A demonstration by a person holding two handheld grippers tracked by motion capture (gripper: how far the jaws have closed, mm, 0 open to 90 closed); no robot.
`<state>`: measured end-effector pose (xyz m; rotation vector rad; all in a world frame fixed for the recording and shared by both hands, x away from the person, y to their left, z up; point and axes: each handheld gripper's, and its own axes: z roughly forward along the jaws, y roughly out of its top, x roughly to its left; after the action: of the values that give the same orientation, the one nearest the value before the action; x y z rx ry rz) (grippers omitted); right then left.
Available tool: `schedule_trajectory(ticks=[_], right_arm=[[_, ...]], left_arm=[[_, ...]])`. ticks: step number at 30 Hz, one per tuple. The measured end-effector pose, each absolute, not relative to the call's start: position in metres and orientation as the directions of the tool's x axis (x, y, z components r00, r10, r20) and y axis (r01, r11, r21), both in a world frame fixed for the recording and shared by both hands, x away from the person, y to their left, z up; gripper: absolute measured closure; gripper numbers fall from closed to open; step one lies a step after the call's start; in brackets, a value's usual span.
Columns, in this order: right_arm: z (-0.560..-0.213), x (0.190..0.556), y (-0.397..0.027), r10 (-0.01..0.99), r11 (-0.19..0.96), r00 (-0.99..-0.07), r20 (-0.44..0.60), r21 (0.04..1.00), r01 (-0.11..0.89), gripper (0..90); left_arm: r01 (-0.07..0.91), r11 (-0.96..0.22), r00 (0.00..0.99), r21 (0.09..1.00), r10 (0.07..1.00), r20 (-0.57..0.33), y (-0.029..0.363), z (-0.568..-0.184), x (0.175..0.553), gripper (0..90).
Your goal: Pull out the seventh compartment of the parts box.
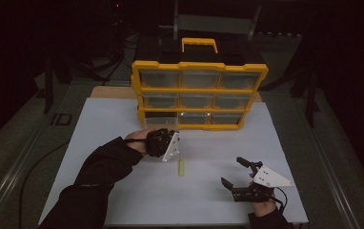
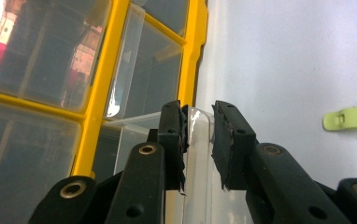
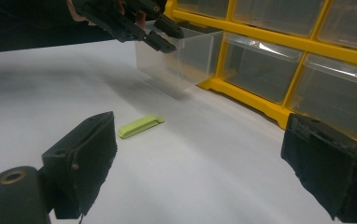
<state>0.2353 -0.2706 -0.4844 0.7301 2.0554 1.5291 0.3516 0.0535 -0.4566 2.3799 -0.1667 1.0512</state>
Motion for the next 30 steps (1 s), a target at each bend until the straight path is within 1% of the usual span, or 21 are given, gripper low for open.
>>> schedule_trajectory(ticks=[7,10,12,14,15,16,18,19,20,21,22,23,28,30], right_arm=[[-0.484,0.235,-0.27,0.662,0.24,-0.747,-0.062,0.962,0.133,10.6],[-0.484,0.235,-0.27,0.662,0.24,-0.747,-0.062,0.962,0.132,10.6],[-0.484,0.235,-0.27,0.662,0.237,-0.747,-0.06,0.962,0.134,10.6],[-0.484,0.235,-0.271,0.664,0.235,-0.746,-0.058,0.963,0.134,10.6],[-0.484,0.235,-0.271,0.664,0.236,-0.746,-0.059,0.963,0.133,10.6],[-0.484,0.235,-0.271,0.665,0.235,-0.745,-0.059,0.963,0.133,10.6],[-0.484,0.235,-0.271,0.665,0.233,-0.745,-0.059,0.963,0.132,10.6],[-0.484,0.235,-0.272,0.665,0.234,-0.745,-0.06,0.964,0.13,10.6],[-0.484,0.235,-0.272,0.665,0.232,-0.744,-0.058,0.964,0.132,10.6],[-0.484,0.235,-0.272,0.664,0.234,-0.745,-0.061,0.964,0.129,10.6],[-0.484,0.235,-0.272,0.665,0.234,-0.744,-0.06,0.963,0.132,10.6],[-0.484,0.235,-0.271,0.666,0.233,-0.744,-0.058,0.963,0.133,10.6],[-0.484,0.235,-0.271,0.667,0.234,-0.742,-0.06,0.963,0.133,10.6],[-0.484,0.236,-0.271,0.668,0.232,-0.742,-0.058,0.963,0.133,10.6]], left_arm=[[-0.294,-0.841,0.714,0.455,0.123,0.689,0.054,-0.456,0.354,73.6],[-0.29,-0.843,0.719,0.454,0.121,0.684,0.054,-0.455,0.355,73.5],[-0.273,-0.838,0.733,0.473,0.138,0.666,0.054,-0.455,0.356,73.3],[-0.243,-0.815,0.752,0.525,0.184,0.633,0.054,-0.456,0.356,72.5],[-0.226,-0.823,0.756,0.522,0.189,0.627,0.057,-0.453,0.357,68.9],[-0.186,-0.807,0.784,0.561,0.222,0.58,0.059,-0.451,0.359,63.7],[-0.136,-0.775,0.811,0.617,0.27,0.519,0.064,-0.445,0.362,60.2],[-0.136,-0.775,0.811,0.617,0.27,0.519,0.064,-0.445,0.362,56.1],[-0.083,-0.745,0.825,0.662,0.321,0.464,0.07,-0.439,0.365,53.5],[-0.052,-0.726,0.833,0.686,0.347,0.43,0.073,-0.436,0.366,49.3],[-0.029,-0.707,0.836,0.707,0.37,0.405,0.076,-0.433,0.367,45.7],[-0.008,-0.684,0.837,0.729,0.395,0.38,0.079,-0.431,0.367,44.4],[0.125,-0.59,0.835,0.797,0.496,0.236,0.094,-0.422,0.374,25.4],[0.172,-0.548,0.837,0.819,0.519,0.171,0.1,-0.42,0.376,16.2]])
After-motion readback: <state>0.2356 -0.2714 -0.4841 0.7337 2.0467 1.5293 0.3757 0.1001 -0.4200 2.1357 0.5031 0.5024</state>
